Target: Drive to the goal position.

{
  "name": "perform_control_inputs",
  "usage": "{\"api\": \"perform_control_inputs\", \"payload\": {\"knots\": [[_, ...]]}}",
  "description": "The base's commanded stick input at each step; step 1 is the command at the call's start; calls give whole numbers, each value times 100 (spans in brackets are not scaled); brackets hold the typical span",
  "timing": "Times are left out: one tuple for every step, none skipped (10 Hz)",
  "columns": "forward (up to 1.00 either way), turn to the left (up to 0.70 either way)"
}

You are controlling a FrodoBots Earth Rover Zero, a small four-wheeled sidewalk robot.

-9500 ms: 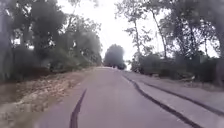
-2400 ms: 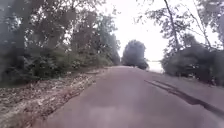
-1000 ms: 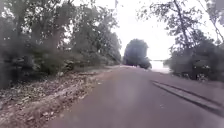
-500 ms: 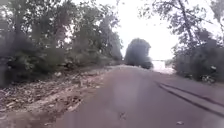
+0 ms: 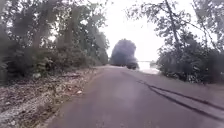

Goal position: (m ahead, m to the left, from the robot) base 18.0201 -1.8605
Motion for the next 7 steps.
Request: {"api": "perform_control_inputs", "payload": {"knots": [[100,0],[100,0],[100,0],[100,0],[100,0],[100,0],[100,0]]}}
